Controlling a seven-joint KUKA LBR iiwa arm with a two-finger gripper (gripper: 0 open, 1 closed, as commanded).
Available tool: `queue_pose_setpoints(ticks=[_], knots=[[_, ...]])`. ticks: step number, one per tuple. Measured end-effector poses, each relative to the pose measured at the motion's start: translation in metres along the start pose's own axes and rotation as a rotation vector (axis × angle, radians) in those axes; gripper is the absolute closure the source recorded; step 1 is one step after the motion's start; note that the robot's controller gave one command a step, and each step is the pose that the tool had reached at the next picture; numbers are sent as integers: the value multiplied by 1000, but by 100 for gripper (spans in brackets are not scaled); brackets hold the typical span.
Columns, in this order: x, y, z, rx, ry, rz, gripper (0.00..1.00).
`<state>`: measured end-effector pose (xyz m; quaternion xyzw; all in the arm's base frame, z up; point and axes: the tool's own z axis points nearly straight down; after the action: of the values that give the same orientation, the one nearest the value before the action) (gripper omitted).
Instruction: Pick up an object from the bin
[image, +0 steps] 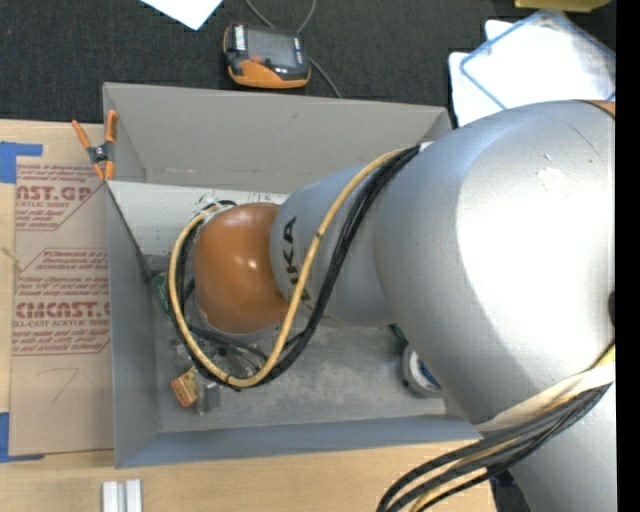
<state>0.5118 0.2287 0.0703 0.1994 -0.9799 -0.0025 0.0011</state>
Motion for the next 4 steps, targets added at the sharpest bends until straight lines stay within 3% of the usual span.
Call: queue_pose_setpoints(ticks=[1,2,4], knots=[[0,0,0,0,0,0,100],[3,0,-32,1,10,0,100],[2,1,-77,1,4,-1,100]])
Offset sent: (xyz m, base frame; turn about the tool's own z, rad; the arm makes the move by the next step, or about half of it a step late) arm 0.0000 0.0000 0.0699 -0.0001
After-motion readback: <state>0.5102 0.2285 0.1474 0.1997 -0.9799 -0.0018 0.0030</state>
